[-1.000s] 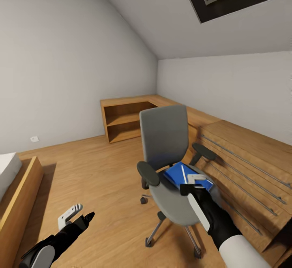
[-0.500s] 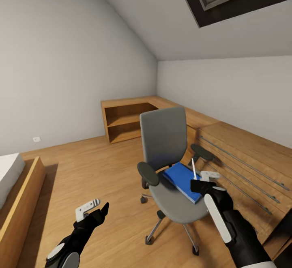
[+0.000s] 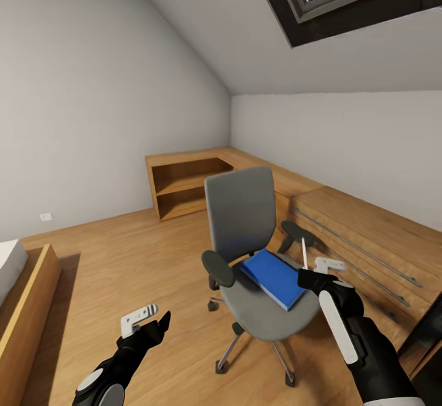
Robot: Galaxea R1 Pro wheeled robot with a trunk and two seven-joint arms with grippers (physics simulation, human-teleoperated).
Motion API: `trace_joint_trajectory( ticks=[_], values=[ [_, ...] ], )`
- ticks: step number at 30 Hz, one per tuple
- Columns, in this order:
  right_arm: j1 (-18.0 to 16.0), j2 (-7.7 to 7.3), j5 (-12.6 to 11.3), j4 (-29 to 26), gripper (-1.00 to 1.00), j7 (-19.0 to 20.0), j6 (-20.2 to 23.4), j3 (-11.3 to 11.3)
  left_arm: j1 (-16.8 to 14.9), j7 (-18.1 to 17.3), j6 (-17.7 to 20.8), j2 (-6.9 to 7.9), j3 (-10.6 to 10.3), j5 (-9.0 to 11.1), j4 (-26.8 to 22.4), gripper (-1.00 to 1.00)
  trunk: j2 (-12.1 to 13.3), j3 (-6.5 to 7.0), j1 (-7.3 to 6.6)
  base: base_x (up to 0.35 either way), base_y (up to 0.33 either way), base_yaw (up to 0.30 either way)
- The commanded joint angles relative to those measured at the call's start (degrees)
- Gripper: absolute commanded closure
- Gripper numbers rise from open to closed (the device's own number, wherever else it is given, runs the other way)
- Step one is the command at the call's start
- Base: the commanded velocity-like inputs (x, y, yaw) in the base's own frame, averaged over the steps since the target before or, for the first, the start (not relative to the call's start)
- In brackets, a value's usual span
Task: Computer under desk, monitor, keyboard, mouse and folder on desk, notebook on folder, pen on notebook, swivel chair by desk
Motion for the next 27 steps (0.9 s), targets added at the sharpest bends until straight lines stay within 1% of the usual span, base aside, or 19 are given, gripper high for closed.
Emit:
trace_joint_trajectory(
  ticks=[1, 3, 4, 6, 7, 9, 13, 15, 17, 18, 20, 22, 23, 27],
  values=[
    [0.0, -0.06, -0.6, -0.1, 1.00, -0.6, 0.1, 0.1, 0.0, 0.5, 0.1, 0.04, -0.1, 0.5, -0.1, -1.00, 0.4, 0.13, -0.23, 0.000, 0.000, -0.013],
    [-0.1, -0.05, -0.7, -0.1, 1.00, -0.6, 0.1, 0.1, 0.0, 0.5, 0.2, 0.02, -0.2, 0.6, 0.0, -1.00, 1.2, 0.49, -0.67, 0.000, 0.000, -0.007],
    [0.0, -0.05, -0.6, -0.2, 1.00, -0.6, 0.1, -0.6, 0.0, 0.5, 0.2, 0.01, -0.2, 0.6, 0.0, -1.00, 1.6, 0.67, -0.89, -0.050, 0.000, 0.000],
    [0.0, -0.05, -0.7, -0.2, 1.00, -0.6, 0.1, -0.9, 0.0, 0.5, 0.2, 0.01, -0.5, 0.6, 0.0, -1.00, 2.4, 1.03, -1.33, -0.091, 0.000, -0.062],
    [0.0, -0.05, -0.7, -0.2, 1.00, -0.6, 0.1, -2.4, 0.0, 0.5, 0.2, 0.01, -0.9, 0.5, 0.0, -1.00, 2.8, 1.21, -1.55, -0.081, 0.000, -0.221],
    [0.0, -0.05, -0.7, -0.2, 1.00, -0.6, 0.1, -3.9, 0.0, 0.5, 0.2, 0.01, -0.9, 0.5, 0.0, -1.00, 3.2, 1.39, -1.77, -0.043, 0.000, -0.237],
    [0.0, -0.05, -0.7, -0.3, 1.00, -0.6, 0.2, -6.2, 0.0, 0.5, 0.2, 0.04, -0.9, 0.5, 0.0, -1.00, 3.2, 1.39, -1.77, -0.014, 0.000, -0.250],
    [0.0, -0.09, -0.7, -0.9, 1.00, -0.6, 0.2, -8.6, 0.0, 0.5, 0.1, 0.13, -0.9, 0.5, 0.0, -1.00, 3.2, 1.39, -1.77, 0.001, 0.000, -0.256],
    [0.0, -0.17, -0.7, -1.5, 1.00, -0.5, 0.3, -11.6, 0.0, 0.5, 0.2, 0.16, -0.9, 0.5, 0.2, -1.00, 3.2, 1.39, -1.77, 0.069, -0.006, -0.261],
    [0.0, -0.18, -0.7, -1.6, 1.00, -0.5, 0.5, -12.5, 0.0, 0.5, 0.2, 0.16, -0.9, 0.4, 0.2, -1.00, 3.2, 1.39, -1.77, 0.106, -0.040, -0.264],
    [0.0, -0.21, -0.7, -2.0, 1.00, -0.3, 1.8, -15.5, 0.0, 0.5, 0.2, 0.15, -1.1, 0.4, 0.2, -1.00, 3.2, 1.39, -1.77, 0.133, -0.145, -0.267],
    [0.0, -0.27, -0.7, -2.4, 1.00, -0.1, 3.3, -17.8, 0.0, 0.5, 0.2, 0.16, -1.5, 0.3, 0.2, -1.00, 3.2, 1.39, -1.77, 0.155, -0.230, -0.269],
    [0.0, -0.30, -0.7, -2.8, 1.00, 0.1, 3.8, -18.7, 0.0, 0.5, 0.2, 0.17, -1.6, 0.3, 0.2, -1.00, 3.2, 1.39, -1.77, 0.170, -0.263, -0.271],
    [0.0, -0.65, -0.7, -3.7, 1.00, 0.3, 4.5, -20.1, 0.0, 0.5, 0.2, 0.18, -1.7, 0.3, 0.3, -1.00, 3.2, 1.39, -1.77, 0.179, -0.281, -0.272]
  ],
)
